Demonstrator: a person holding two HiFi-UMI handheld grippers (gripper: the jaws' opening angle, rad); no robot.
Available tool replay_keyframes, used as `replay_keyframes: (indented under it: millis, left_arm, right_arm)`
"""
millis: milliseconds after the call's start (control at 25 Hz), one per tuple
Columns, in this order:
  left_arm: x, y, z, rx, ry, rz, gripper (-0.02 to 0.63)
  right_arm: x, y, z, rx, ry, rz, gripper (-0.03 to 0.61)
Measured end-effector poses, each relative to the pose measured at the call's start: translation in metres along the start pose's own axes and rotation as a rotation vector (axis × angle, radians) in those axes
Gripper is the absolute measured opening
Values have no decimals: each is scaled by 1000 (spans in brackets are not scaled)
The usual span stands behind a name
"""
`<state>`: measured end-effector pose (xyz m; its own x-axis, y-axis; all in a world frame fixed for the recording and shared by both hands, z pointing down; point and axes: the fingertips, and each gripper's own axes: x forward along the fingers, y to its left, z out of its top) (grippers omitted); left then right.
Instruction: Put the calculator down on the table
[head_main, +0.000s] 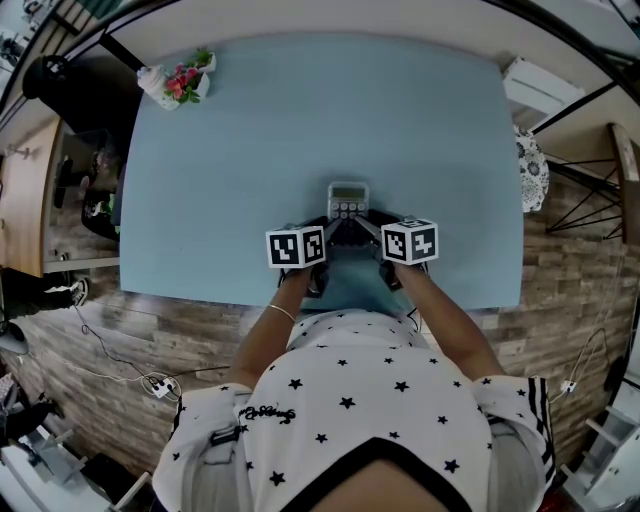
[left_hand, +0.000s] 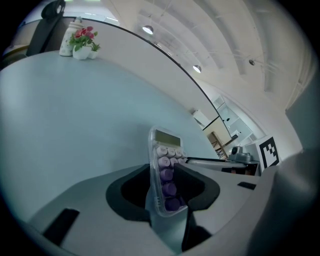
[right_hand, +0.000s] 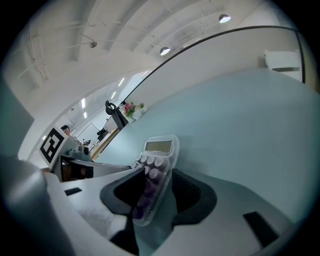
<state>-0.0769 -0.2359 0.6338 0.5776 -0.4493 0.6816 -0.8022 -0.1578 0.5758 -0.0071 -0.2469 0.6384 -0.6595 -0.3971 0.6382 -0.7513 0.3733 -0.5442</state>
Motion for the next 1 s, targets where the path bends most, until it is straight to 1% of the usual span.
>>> replay_keyframes:
  millis: [120,280,440,560,720,800,880,1000]
  left_arm:
    - [-1,0,0,-1,-6,-10,169]
    - [-3,0,5,18,-31,4,169]
    - [-8,4,9,9,-73,13,168]
    - [-16,5,15,1,-116,10,147]
    - [-30,2,27,5,-188,-6,106]
    - [-39,-3,34,5,-230,-29,70]
    - [-49,-10,43,26,-282,-52,46]
    - [-70,-28,62,75,-373,-120,38]
  right_arm:
    - [-1,0,1,-14,-4,-6,169]
    - [-2,0,2,-23,-11,-10,170]
    - [-7,-5,3,-25,-31,-34,169]
    - [-16,-10,9,-19,-68,-46,159]
    - [-33,-7,28,-20,-159,-18,138]
    - [-44,-3,41,-8,-227,7,109]
    - [-56,2,55,1,-300,27,80]
    - [-76,14,74,-12,-400,57,11]
